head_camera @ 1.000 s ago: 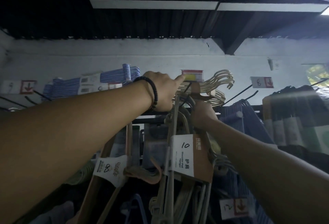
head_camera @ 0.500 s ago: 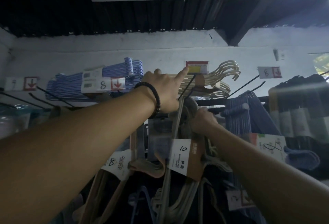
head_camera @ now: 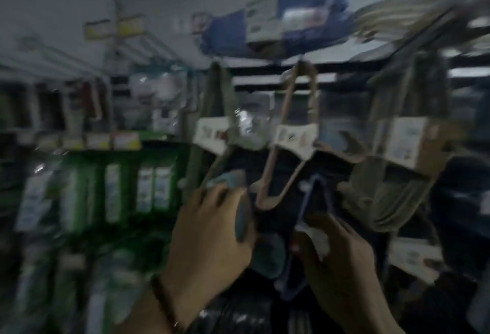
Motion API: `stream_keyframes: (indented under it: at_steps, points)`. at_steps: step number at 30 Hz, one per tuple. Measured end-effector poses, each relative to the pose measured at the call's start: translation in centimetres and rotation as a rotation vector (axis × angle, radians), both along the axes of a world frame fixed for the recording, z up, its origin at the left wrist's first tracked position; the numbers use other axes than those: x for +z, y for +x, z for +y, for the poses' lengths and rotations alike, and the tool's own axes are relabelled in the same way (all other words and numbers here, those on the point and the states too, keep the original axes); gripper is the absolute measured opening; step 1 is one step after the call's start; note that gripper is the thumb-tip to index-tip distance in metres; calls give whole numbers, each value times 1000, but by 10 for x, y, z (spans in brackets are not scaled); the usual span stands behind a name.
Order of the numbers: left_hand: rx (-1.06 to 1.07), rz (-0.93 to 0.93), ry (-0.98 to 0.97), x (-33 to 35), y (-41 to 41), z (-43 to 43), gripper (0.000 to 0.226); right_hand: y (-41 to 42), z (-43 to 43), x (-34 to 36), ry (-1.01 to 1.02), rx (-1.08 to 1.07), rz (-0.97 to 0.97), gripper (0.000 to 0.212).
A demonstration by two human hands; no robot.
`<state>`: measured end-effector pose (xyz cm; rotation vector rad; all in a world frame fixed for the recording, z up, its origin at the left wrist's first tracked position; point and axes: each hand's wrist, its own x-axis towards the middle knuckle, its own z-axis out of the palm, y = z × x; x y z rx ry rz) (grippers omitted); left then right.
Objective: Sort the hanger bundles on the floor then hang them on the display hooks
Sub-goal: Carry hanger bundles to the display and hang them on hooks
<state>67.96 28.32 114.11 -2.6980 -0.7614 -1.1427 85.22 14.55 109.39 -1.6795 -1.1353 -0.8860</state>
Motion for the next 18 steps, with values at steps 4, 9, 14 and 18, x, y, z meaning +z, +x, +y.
stream_keyframes:
  at_steps: [4,9,14,18]
  points:
    - [254,171,-247,-139,-98,32,61,-34,53,-100,23,190,19,16]
    - [540,314,-558,-305,-210,9,44,-128,85,-179,-603,611,81,7]
    - [834,398,-1027,-412,-288,-73,48,-212,116,-312,-1377,962,91,26]
    - [1080,396,-1284,-478,-329,-158,47,-268,104,-412,-1758,1100,-7,34]
